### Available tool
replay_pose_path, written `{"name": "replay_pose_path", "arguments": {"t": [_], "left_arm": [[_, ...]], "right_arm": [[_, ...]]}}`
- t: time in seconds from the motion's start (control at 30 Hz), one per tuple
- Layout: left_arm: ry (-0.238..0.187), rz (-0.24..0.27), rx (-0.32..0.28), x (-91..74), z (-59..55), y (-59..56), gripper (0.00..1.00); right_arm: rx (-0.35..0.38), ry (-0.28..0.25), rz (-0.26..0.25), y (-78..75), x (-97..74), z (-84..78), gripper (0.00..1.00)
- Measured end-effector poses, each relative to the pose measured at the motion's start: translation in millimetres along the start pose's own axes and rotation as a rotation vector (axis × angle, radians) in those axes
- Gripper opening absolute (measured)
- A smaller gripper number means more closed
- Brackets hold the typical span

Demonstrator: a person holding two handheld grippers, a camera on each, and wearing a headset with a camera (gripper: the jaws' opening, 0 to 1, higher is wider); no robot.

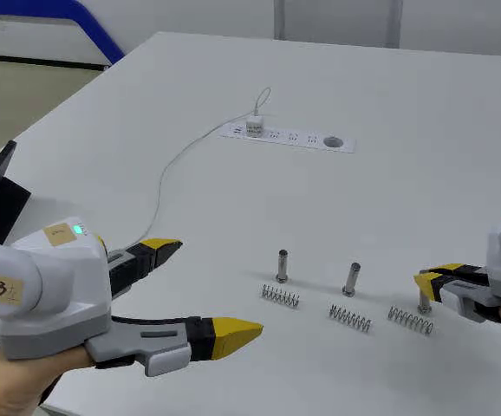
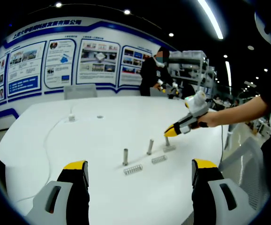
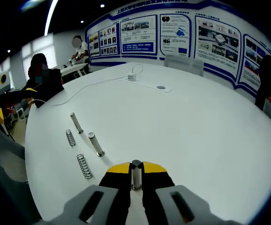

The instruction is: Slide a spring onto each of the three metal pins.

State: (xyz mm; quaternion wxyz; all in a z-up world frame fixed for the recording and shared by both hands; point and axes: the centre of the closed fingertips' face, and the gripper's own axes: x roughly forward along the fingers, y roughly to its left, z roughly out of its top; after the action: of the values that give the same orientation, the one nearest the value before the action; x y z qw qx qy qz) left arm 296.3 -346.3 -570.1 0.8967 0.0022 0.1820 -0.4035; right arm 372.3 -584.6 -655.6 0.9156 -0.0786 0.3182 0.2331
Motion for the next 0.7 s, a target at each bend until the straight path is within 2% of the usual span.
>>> {"name": "replay_pose_path", "arguments": {"t": [0.13,0.27,0.5,0.7], "left_arm": [[-0.001,0.000,-0.001,-0.2,0.1,-0.5,0.93],[0.003,-0.002,0.001,0.5,-0.9,-1.4,0.93],[0.005,-0.007,-0.001,2.6,-0.9,-3.2,0.93],[0.014,-0.010,-0.003,5.0,-2.8,-2.5,0.93]], "right_arm": [[-0.002,-0.010,-0.001,0.8,-1.3,-0.5,0.08],[0.019,-0.045,0.004,1.0,-3.8,-1.2,0.08],[0.004,-0.083,0.006,-0.2,-4.9,-4.6,0.08],[0.008,-0.103,0.026,3.8,-7.5,-6.5,0.09]]}}
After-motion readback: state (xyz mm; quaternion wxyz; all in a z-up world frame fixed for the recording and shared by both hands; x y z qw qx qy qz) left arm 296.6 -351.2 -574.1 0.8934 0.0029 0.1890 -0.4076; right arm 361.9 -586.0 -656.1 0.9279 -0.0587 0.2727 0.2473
